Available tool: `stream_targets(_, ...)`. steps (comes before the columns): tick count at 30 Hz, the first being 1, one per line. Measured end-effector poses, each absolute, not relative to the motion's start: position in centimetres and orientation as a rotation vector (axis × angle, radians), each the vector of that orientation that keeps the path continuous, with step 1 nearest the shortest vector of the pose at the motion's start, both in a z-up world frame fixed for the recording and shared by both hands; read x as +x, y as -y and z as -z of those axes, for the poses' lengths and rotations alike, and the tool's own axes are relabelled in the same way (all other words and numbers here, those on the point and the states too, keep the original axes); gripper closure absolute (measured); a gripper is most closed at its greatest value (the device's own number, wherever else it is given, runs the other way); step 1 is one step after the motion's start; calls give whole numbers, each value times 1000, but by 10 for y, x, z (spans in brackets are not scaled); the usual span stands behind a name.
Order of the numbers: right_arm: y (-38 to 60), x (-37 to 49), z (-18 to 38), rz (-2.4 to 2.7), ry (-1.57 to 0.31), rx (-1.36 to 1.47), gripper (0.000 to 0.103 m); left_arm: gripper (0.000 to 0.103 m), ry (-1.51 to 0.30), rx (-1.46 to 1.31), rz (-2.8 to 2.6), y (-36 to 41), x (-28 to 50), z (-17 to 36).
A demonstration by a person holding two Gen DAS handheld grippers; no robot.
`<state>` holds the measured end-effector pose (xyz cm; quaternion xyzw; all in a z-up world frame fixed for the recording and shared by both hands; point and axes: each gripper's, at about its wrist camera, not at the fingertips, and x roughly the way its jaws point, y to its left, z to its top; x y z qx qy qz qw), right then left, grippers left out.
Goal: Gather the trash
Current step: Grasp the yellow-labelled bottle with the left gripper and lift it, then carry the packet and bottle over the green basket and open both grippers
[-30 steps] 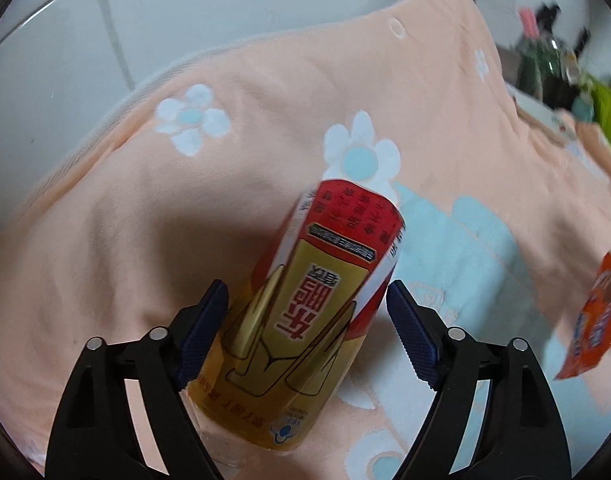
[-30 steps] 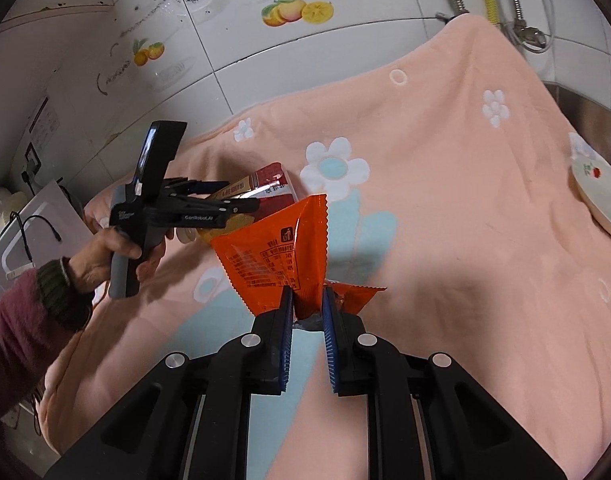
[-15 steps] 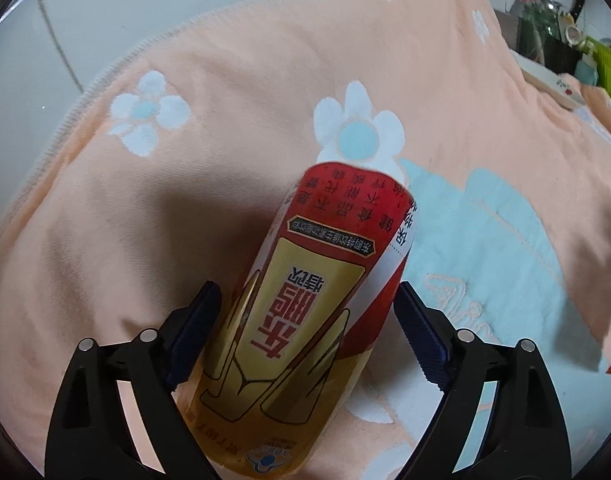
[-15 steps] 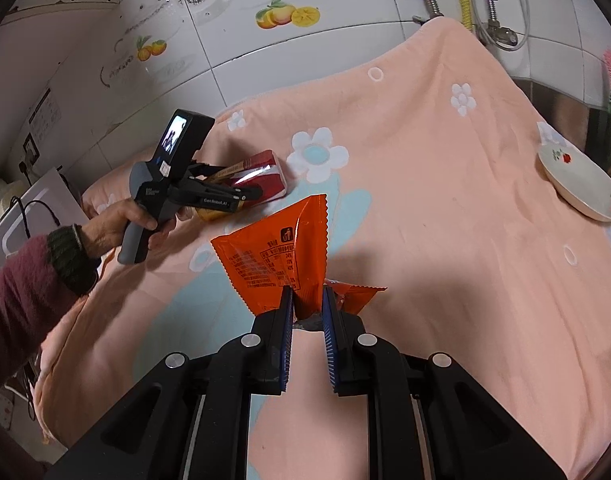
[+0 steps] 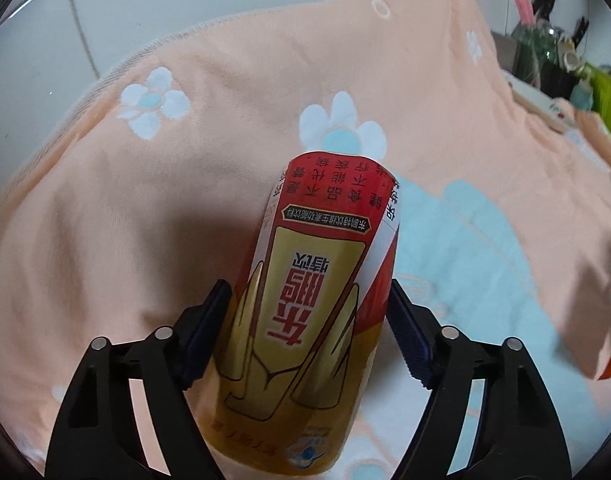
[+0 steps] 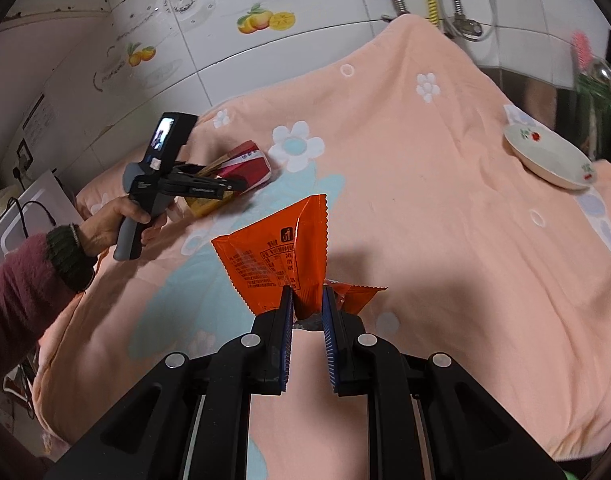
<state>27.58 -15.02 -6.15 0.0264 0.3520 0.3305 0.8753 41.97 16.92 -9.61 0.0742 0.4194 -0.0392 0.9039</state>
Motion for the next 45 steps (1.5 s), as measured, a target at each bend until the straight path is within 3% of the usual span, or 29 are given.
stream_targets(22, 297, 155, 75, -395, -701, 191, 87, 33, -707, 73, 341, -29, 264, 37)
stream_targets(39, 384, 81, 125, -125, -778, 236, 80, 33, -718, 67, 662, 126, 179, 48)
stream_targets(45, 402, 63, 131, -86, -775, 262, 69, 33, -768, 72, 738, 169, 162, 67)
